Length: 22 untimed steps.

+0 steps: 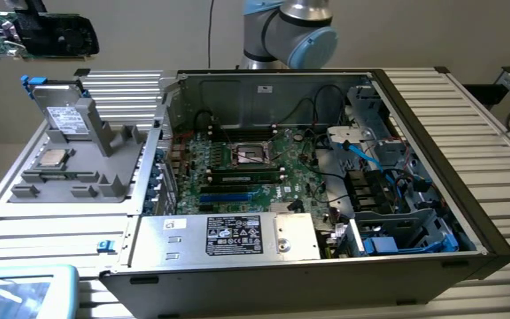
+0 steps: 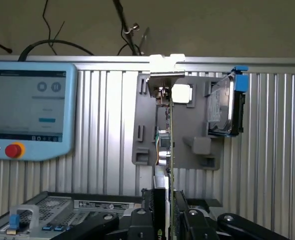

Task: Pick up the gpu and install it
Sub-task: 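Pick up the gpu and move the gpu toward the slot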

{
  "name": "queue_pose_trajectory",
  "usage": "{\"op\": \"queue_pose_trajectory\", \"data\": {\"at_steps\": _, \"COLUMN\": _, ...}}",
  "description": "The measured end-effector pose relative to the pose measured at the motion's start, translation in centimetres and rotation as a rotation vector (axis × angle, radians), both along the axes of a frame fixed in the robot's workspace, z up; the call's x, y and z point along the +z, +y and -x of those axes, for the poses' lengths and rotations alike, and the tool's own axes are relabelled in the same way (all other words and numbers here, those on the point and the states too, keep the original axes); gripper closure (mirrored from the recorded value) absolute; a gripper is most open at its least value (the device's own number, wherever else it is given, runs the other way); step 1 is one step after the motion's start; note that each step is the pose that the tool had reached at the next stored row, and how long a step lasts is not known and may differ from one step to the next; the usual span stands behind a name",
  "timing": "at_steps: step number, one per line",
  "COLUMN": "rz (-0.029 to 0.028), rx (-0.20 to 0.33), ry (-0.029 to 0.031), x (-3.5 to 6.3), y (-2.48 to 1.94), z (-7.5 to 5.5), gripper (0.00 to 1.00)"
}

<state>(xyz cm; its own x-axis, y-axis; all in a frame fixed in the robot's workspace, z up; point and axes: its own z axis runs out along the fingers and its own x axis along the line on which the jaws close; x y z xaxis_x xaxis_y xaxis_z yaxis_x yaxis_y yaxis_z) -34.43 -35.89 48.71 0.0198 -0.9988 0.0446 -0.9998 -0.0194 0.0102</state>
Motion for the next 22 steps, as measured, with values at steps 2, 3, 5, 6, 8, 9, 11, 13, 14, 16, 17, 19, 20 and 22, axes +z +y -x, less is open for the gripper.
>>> {"op": "queue_pose_trajectory", "data": {"at_steps": 2, "rz": 0.0, "rx": 0.018, "ry": -0.0142, "x": 0.0, "y": 0.0, "z": 0.0, "gripper": 0.73}}
{"op": "queue_pose_trajectory", "data": {"at_steps": 3, "rz": 0.0, "rx": 0.025, "ry": -0.02, "x": 0.0, "y": 0.0, "z": 0.0, "gripper": 0.73}}
{"op": "queue_pose_trajectory", "data": {"at_steps": 5, "rz": 0.0, "rx": 0.026, "ry": -0.0221, "x": 0.0, "y": 0.0, "z": 0.0, "gripper": 0.73}}
{"op": "queue_pose_trajectory", "data": {"at_steps": 6, "rz": 0.0, "rx": 0.026, "ry": -0.0222, "x": 0.0, "y": 0.0, "z": 0.0, "gripper": 0.73}}
{"op": "queue_pose_trajectory", "data": {"at_steps": 8, "rz": -0.0001, "rx": 0.026, "ry": -0.0223, "x": 0.0, "y": 0.0, "z": 0.0, "gripper": 0.73}}
{"op": "queue_pose_trajectory", "data": {"at_steps": 9, "rz": 0.0001, "rx": 0.026, "ry": -0.0242, "x": 0.0, "y": 0.0, "z": 0.0, "gripper": 0.73}}
{"op": "queue_pose_trajectory", "data": {"at_steps": 11, "rz": -0.0005, "rx": 0.027, "ry": -0.0403, "x": 0.0, "y": -0.01, "z": -0.2, "gripper": 0.73}}
{"op": "queue_pose_trajectory", "data": {"at_steps": 13, "rz": -0.0014, "rx": 0.028, "ry": -0.0567, "x": 0.0, "y": -0.01, "z": -0.4, "gripper": 0.73}}
{"op": "queue_pose_trajectory", "data": {"at_steps": 14, "rz": -0.0019, "rx": 0.028, "ry": -0.0625, "x": -0.02, "y": -0.01, "z": -0.6, "gripper": 0.73}}
{"op": "queue_pose_trajectory", "data": {"at_steps": 16, "rz": -0.0019, "rx": 0.029, "ry": -0.0684, "x": 0.0, "y": -0.01, "z": -1.0, "gripper": 0.73}}
{"op": "queue_pose_trajectory", "data": {"at_steps": 17, "rz": -0.0018, "rx": 0.029, "ry": -0.0703, "x": 0.0, "y": -0.01, "z": -1.3, "gripper": 0.73}}
{"op": "queue_pose_trajectory", "data": {"at_steps": 19, "rz": -0.0019, "rx": 0.029, "ry": -0.0724, "x": 0.0, "y": -0.01, "z": -2.0, "gripper": 0.73}}
{"op": "queue_pose_trajectory", "data": {"at_steps": 20, "rz": -0.0018, "rx": 0.029, "ry": -0.0728, "x": 0.0, "y": -0.02, "z": -2.4, "gripper": 0.73}}
{"op": "queue_pose_trajectory", "data": {"at_steps": 22, "rz": -0.0018, "rx": 0.029, "ry": -0.0733, "x": 0.0, "y": -0.01, "z": -3.3, "gripper": 0.73}}
